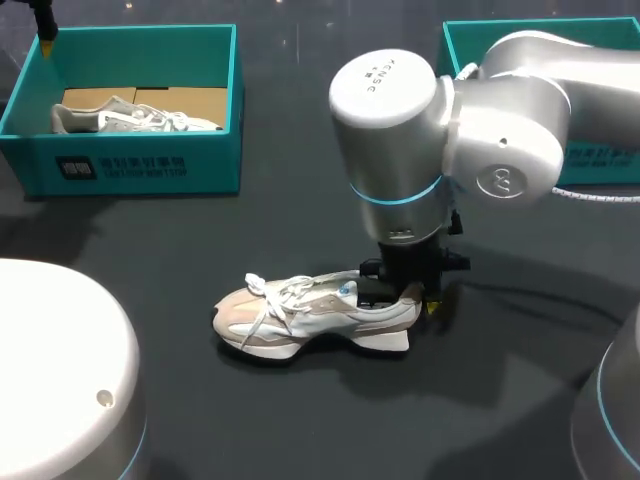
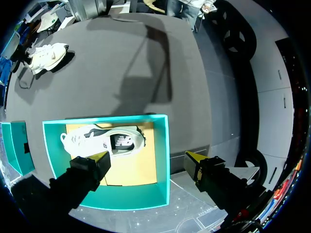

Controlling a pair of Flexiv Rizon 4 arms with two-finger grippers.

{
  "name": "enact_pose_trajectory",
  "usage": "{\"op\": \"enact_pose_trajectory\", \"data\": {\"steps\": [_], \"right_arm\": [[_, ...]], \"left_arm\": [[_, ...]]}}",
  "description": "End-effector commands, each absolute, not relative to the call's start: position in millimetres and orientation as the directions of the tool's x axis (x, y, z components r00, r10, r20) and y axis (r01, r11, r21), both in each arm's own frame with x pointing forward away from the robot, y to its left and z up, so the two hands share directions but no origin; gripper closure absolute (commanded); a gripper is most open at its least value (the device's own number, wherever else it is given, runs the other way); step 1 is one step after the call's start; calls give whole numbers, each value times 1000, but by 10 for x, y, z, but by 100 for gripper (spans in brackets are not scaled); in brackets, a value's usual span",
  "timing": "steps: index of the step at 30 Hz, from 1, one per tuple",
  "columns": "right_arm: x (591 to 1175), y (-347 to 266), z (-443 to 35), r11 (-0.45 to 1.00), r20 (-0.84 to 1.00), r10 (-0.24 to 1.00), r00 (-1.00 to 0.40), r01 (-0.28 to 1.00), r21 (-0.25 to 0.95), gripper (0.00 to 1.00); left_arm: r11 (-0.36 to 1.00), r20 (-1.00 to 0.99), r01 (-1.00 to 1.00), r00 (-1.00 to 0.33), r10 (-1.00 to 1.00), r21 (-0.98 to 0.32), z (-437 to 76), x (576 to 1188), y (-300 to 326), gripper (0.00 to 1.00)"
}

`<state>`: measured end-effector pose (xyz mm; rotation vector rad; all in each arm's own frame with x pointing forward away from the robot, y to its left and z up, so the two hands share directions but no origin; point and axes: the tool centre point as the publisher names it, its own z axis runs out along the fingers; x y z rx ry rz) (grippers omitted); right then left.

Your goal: Take the shoe out of the shoebox, open the shoe tongue, remove and reinsert the insole, then place the shoe into the shoebox

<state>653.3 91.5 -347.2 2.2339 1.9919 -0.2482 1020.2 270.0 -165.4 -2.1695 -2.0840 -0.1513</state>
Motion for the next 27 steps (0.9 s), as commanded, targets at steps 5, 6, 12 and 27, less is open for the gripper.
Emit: {"op": "enact_pose_trajectory", "data": {"steps": [5, 6, 12, 27], "right_arm": [[6537, 940, -3556, -122, -216, 969, 119, 992, -1, 100], [6540, 936, -3573, -126, -216, 968, 123, 992, 1, 100], [6568, 913, -3639, -130, -212, 969, 128, 992, 7, 100], [6662, 871, -3752, -96, -225, 970, 96, 995, 9, 100]], "left_arm": [[-40, 163, 999, 43, 986, -24, -1652, 10205, 2705, 0], [-40, 163, 999, 43, 986, -24, -1652, 10205, 2705, 0], [-40, 163, 999, 43, 986, -24, -1652, 10205, 2705, 0], [-40, 163, 999, 43, 986, -24, -1652, 10205, 2705, 0]]}}
